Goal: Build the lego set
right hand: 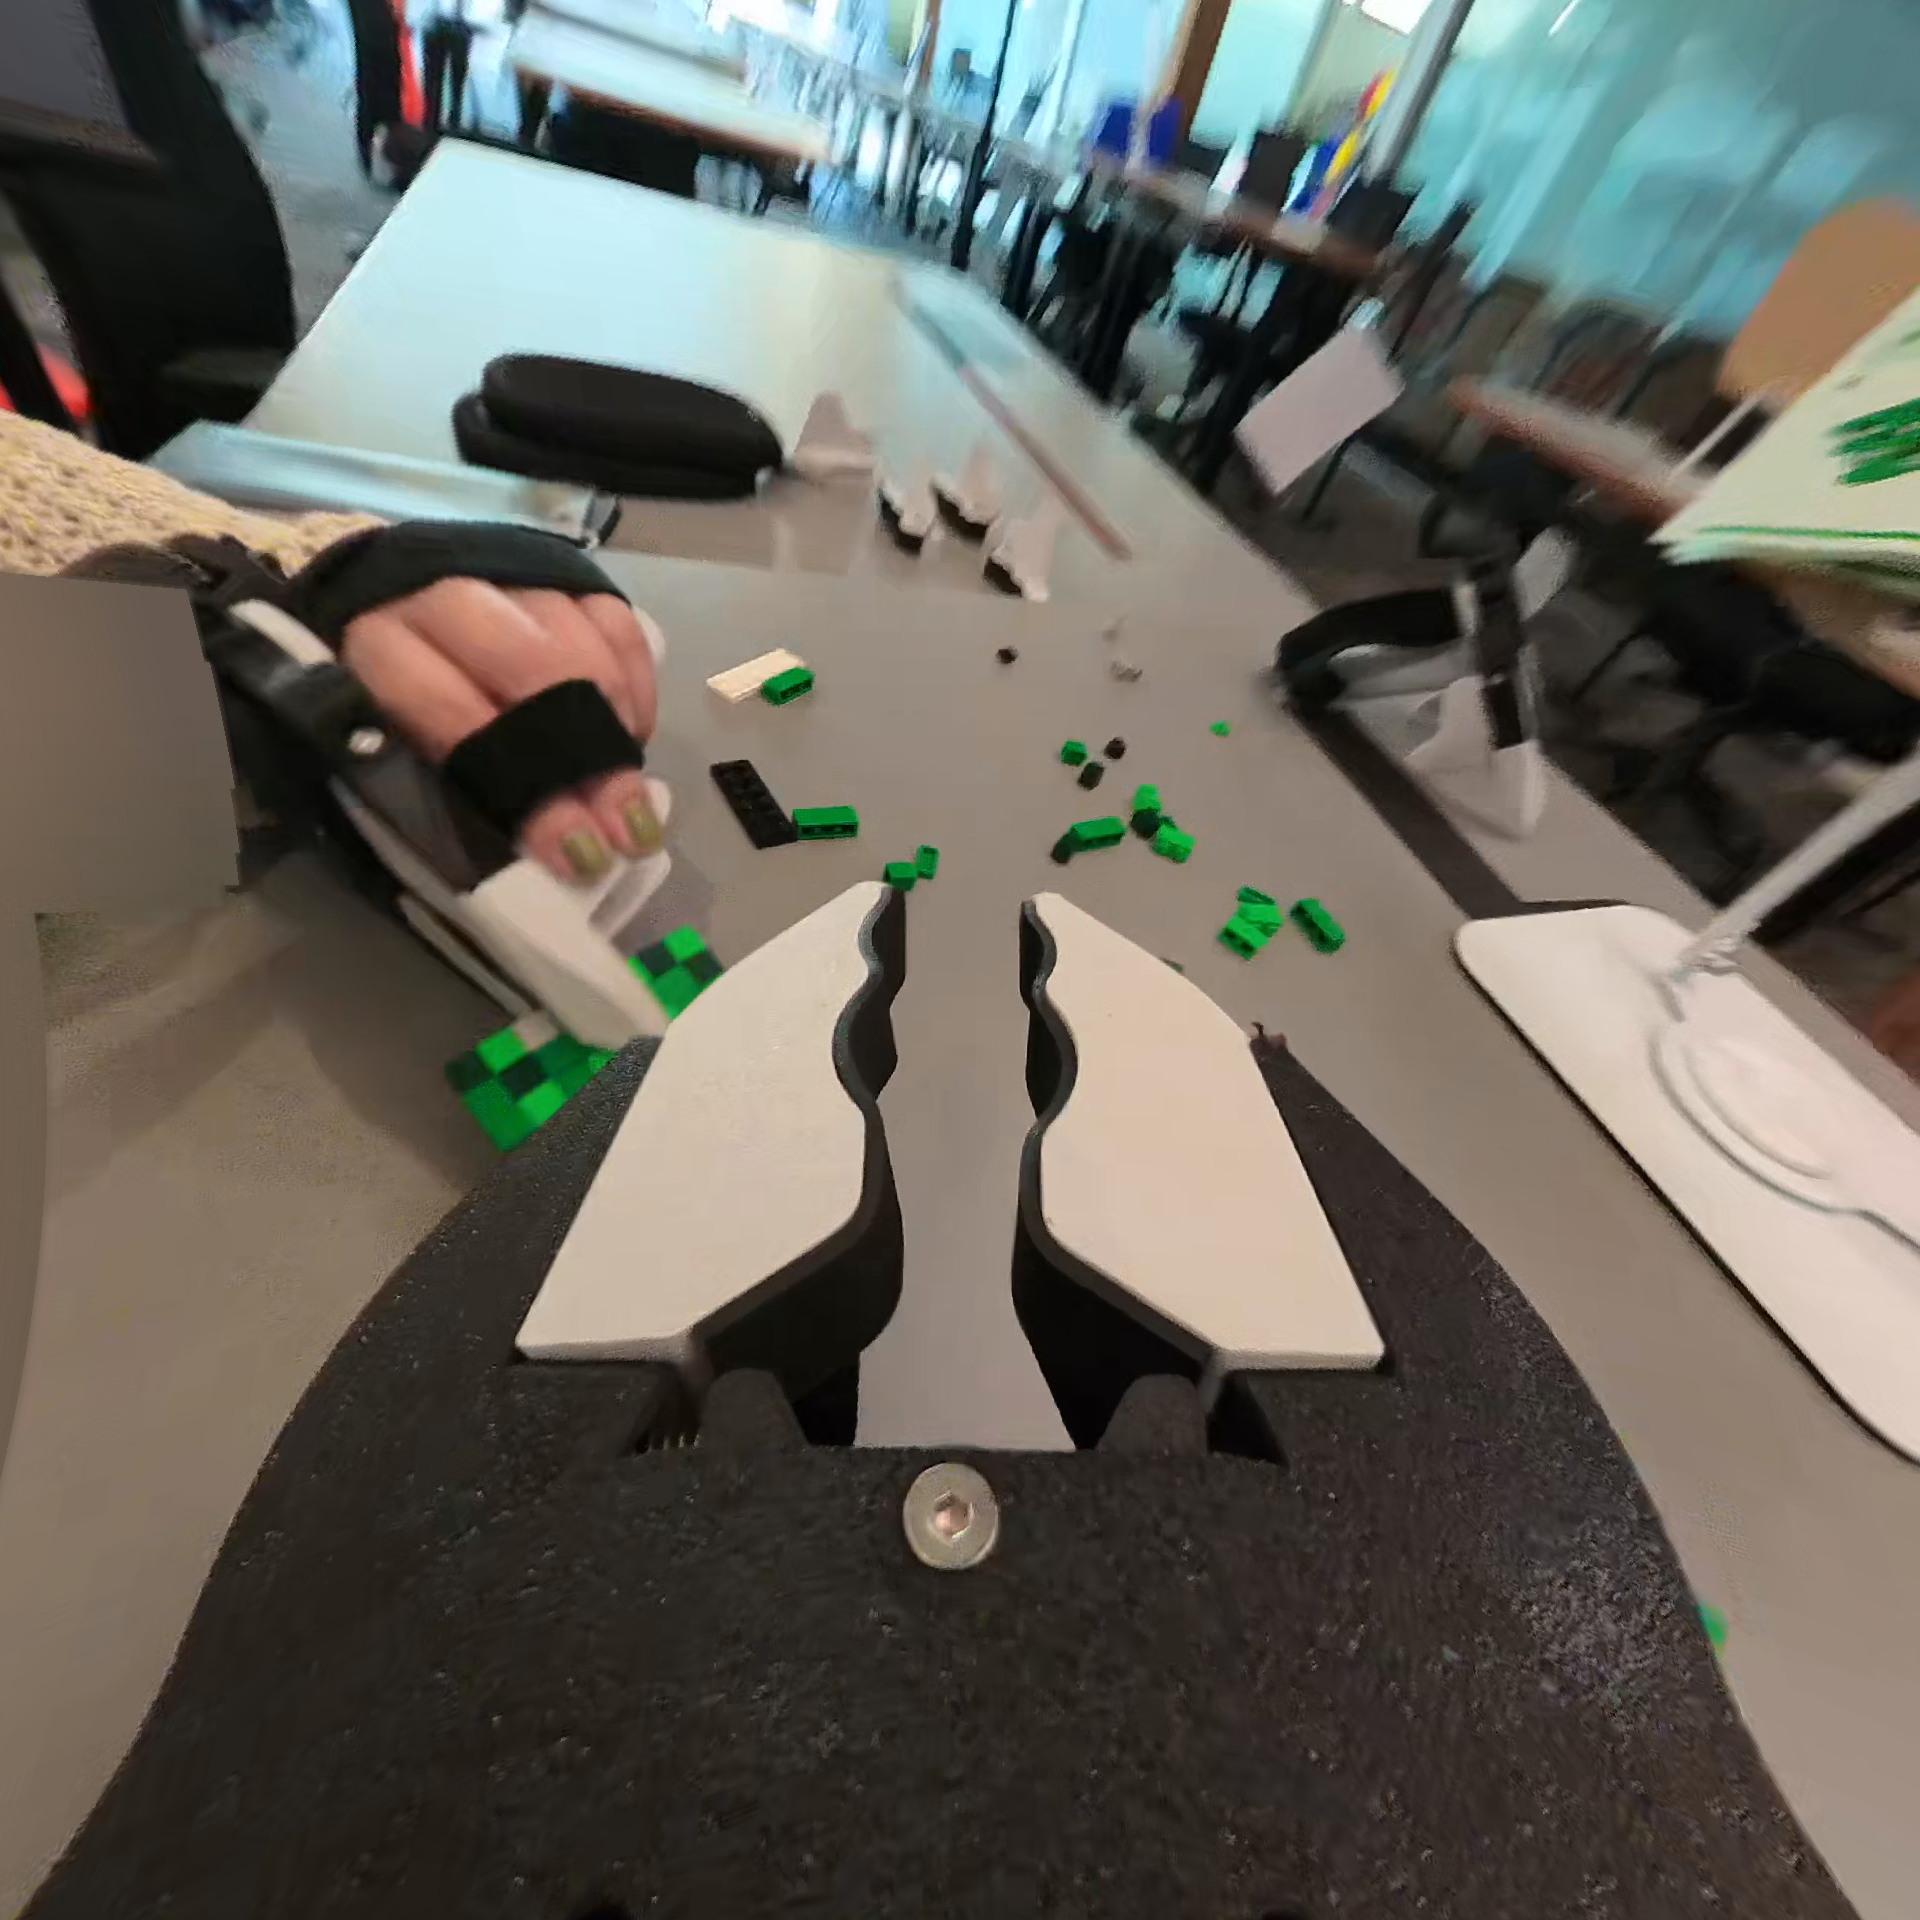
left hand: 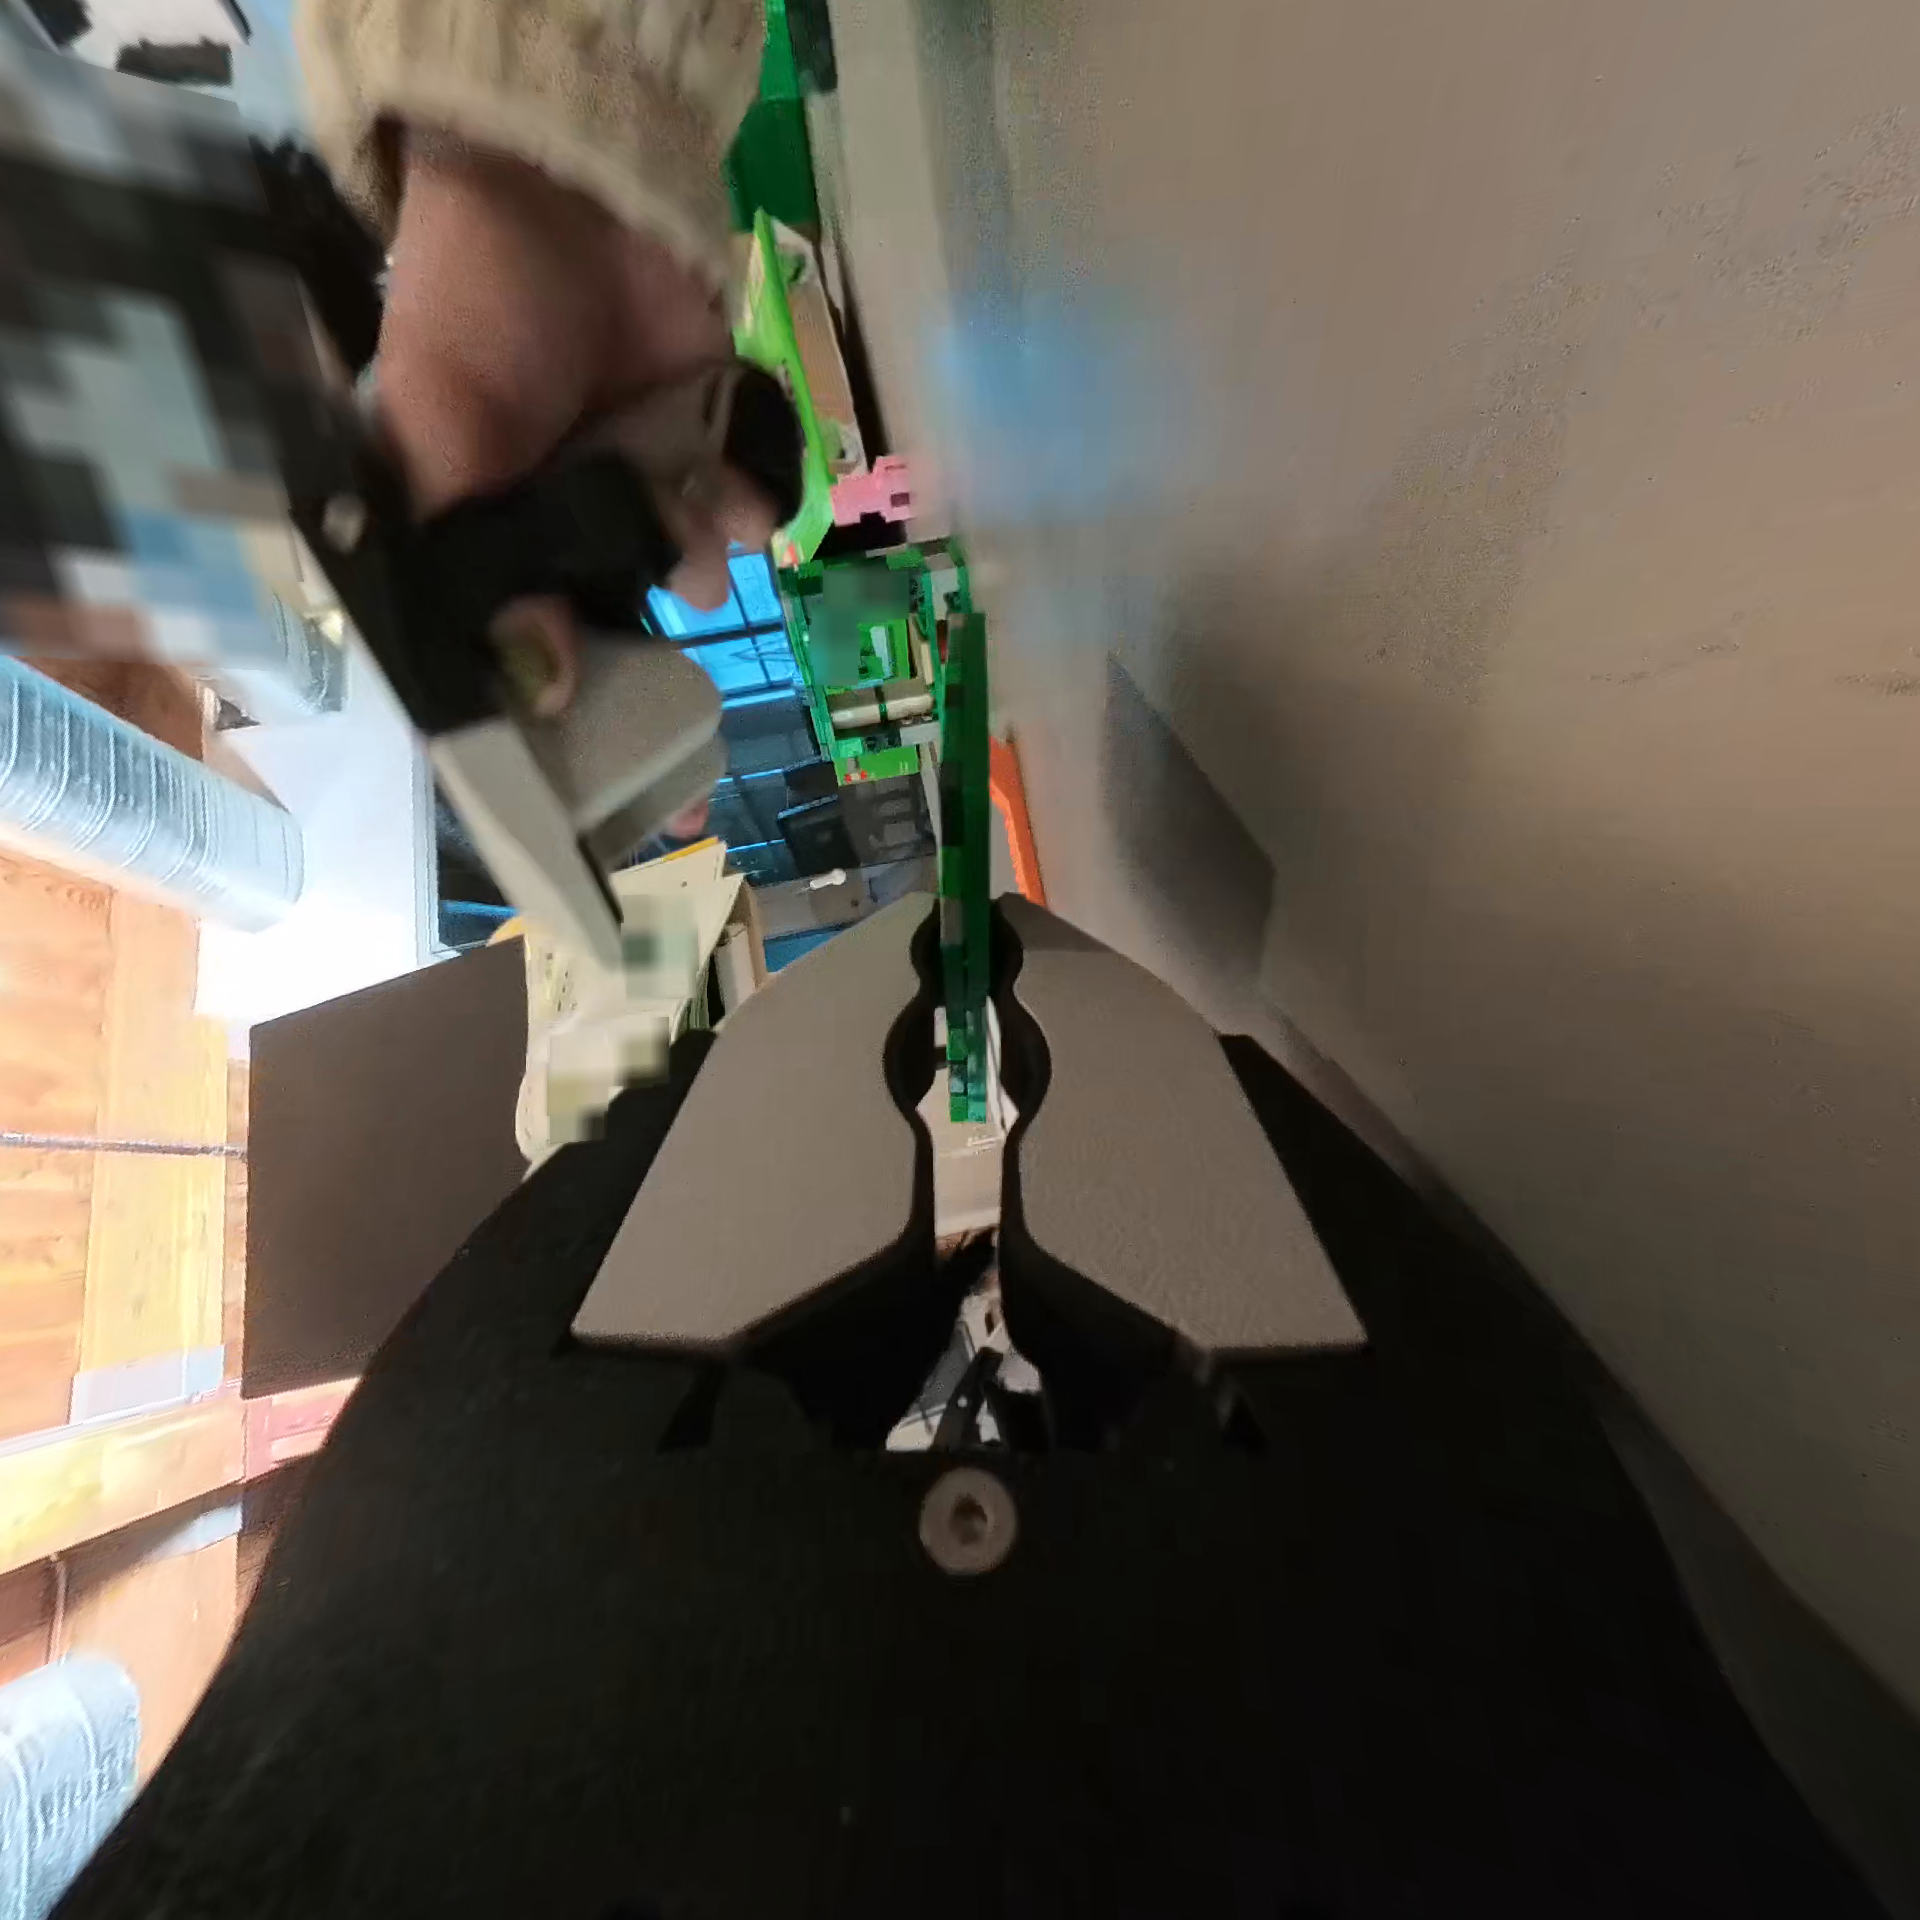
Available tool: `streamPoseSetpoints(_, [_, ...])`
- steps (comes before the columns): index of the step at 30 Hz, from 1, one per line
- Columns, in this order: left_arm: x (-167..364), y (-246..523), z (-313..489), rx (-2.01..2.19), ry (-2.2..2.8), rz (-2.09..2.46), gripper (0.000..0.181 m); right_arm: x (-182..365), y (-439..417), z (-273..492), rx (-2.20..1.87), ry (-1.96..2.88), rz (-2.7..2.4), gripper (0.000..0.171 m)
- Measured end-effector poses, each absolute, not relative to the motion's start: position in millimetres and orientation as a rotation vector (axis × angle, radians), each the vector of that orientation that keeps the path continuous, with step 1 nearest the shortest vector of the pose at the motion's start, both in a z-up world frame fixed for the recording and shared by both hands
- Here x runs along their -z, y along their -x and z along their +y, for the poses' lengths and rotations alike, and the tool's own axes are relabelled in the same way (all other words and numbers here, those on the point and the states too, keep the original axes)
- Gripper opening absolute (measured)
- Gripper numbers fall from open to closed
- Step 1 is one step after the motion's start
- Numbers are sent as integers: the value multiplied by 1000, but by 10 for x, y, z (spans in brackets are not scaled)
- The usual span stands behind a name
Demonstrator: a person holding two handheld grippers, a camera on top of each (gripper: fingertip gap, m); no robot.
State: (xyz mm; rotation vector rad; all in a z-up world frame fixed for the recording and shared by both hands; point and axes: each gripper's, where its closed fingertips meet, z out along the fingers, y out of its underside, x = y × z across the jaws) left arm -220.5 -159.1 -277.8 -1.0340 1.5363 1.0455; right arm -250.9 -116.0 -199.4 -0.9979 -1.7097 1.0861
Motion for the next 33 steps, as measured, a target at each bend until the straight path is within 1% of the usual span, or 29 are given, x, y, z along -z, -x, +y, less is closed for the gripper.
streamPoseSetpoints(2, [2789,2190,-1600,-1033,1037,1533,6,1951,2752,-1119,-993,1004,-1857,20])
streamPoseSetpoints(6, [2752,2214,-1604,-1009,1059,1495,6,1985,3319,-916,-732,854,-2169,18])
streamPoseSetpoints(9, [2750,2183,-1617,-996,1053,1495,6,2184,3601,-854,-650,694,-2485,16])
streamPoseSetpoints(12, [2768,2169,-1621,-992,1051,1508,6,2453,3626,-817,-556,534,-2802,16])
streamPoseSetpoints(14, [2768,2163,-1620,-987,1051,1509,6,2602,3664,-715,-418,452,-2898,16])
streamPoseSetpoints(18, [2785,2092,-1632,-963,1037,1524,6,2786,3898,-430,-154,397,-2932,16])
streamPoseSetpoints(22, [2786,2037,-1648,-955,1017,1535,6,2801,4144,-310,-133,409,-2925,15])
streamPoseSetpoints(24, [2759,2060,-1646,-969,1013,1526,6,2813,4227,-260,-107,365,-2918,11])
streamPoseSetpoints(28, [2734,2082,-1640,-960,1026,1505,6,2905,4280,-217,-44,288,-2946,12])
streamPoseSetpoints(30, [2744,2061,-1644,-958,1018,1515,5,2907,4263,-361,-142,325,-2984,11])
streamPoseSetpoints(33, [2740,2039,-1649,-955,1010,1517,5,2845,4128,-824,-402,310,-3048,11])
